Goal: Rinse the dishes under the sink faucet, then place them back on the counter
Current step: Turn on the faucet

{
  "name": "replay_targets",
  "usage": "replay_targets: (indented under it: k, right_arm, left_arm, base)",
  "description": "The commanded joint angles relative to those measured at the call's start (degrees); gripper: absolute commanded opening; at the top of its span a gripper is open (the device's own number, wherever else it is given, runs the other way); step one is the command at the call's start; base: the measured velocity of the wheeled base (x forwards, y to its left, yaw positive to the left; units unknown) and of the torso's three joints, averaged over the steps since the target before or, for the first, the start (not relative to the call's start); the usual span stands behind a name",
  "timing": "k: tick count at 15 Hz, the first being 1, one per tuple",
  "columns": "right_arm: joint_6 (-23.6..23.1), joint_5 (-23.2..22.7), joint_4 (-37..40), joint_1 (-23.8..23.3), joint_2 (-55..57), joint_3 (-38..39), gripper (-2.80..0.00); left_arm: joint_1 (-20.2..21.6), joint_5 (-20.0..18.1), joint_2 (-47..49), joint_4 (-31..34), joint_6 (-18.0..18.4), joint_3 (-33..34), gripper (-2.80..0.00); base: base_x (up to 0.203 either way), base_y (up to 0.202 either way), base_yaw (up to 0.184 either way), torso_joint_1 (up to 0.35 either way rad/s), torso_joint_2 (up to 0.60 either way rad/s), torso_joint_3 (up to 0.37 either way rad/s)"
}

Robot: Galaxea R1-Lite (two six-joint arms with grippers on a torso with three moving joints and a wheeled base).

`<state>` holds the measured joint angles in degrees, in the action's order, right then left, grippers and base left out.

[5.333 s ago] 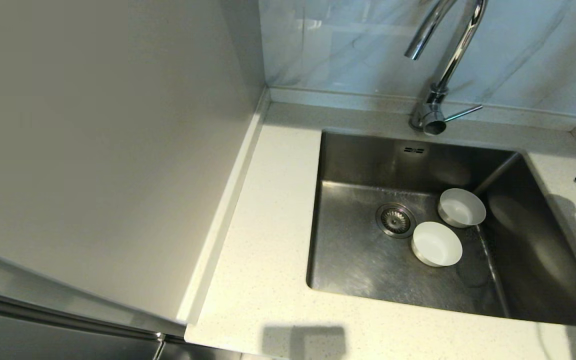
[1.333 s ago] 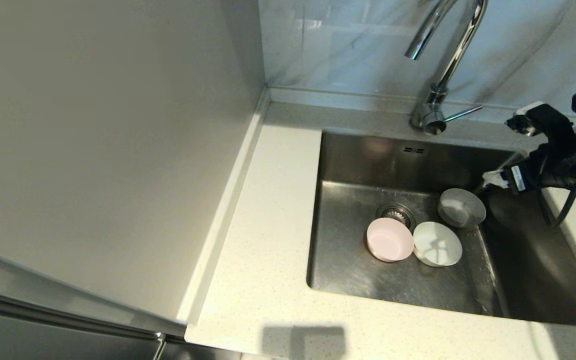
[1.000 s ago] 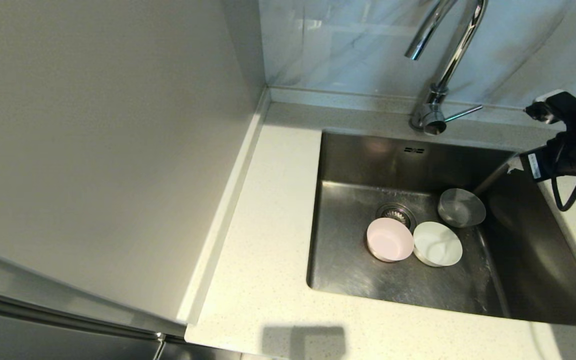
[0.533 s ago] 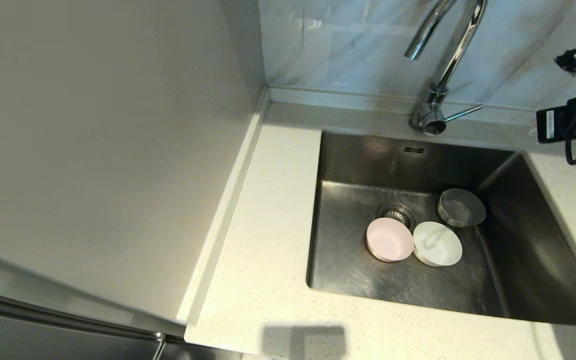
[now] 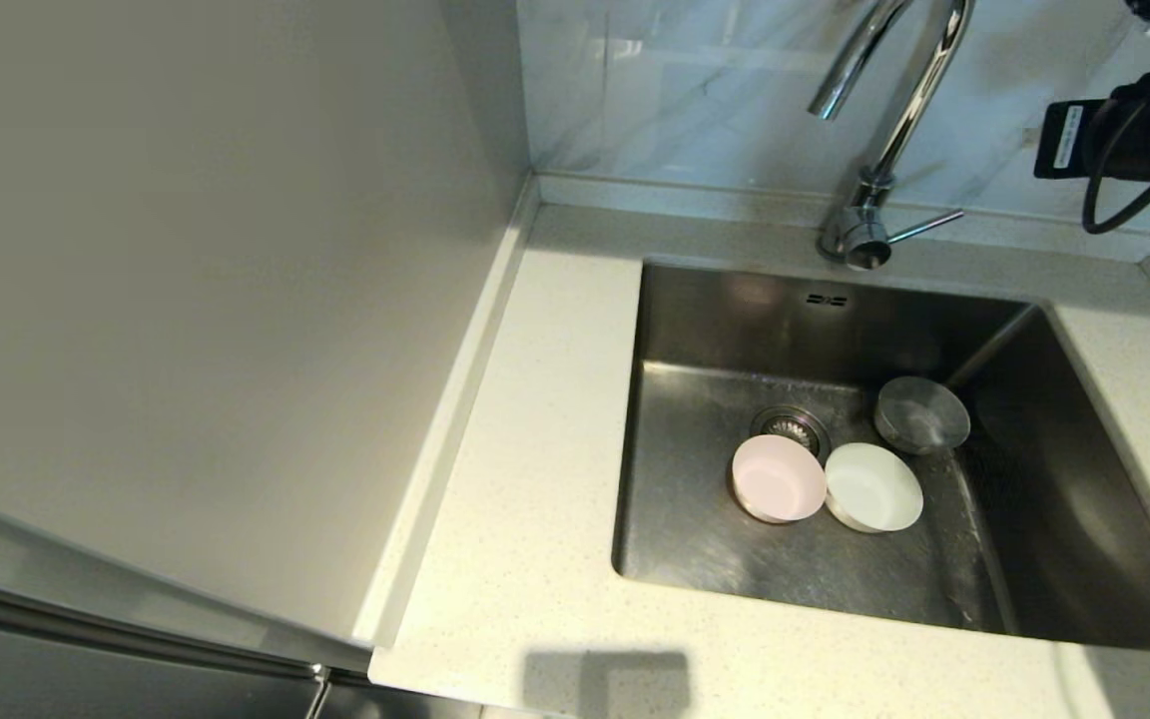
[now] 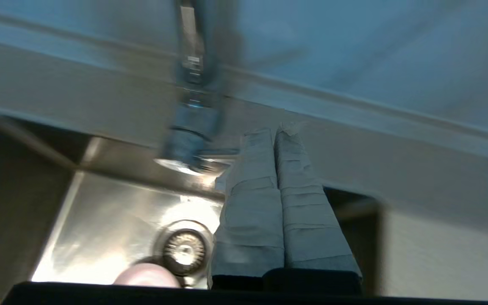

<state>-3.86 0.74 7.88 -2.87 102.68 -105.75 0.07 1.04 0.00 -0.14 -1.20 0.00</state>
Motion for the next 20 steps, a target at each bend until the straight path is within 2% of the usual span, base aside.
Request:
replay_targets:
  k: [1,6,10,13,20]
  right_arm:
    - [0.08,-0.28,-0.21,1.32,2.52,-0.53,-2.80]
    - [-1.03,0.29,-2.51,2.64,8.92,-4.38,-2.80]
    - [-3.96,0.68,-9.95,2.74,14.56,-7.59,-2.80]
    - [-7.18,3.19,-14.90,2.70,17.34,-7.63,-2.80]
    - [-13.58,3.50,-14.74,1.65,18.14,-7.37,-2.80]
  left_arm:
    - [0.01,0.02,-0.18,-0.03,-0.03,0.00,-2.80]
    - [0.01,0.02,-0.18,-0.03,0.00,0.00,-2.80]
    - [0.01,0.02,-0.18,-0.03,-0.03,0.00,-2.80]
    - [0.01,0.02,-0.18,-0.03,-0.03,0.00,-2.80]
    - [0.01,0.02,-0.18,-0.03,-0.03,0.00,-2.80]
  base:
    - [0.000,0.000,0.000,0.000,0.00,0.000]
    - [0.000,0.000,0.000,0.000,0.00,0.000]
    - [0.000,0.000,0.000,0.000,0.00,0.000]
    - [0.000,0.000,0.000,0.000,0.00,0.000]
    - [0.000,0.000,0.000,0.000,0.00,0.000]
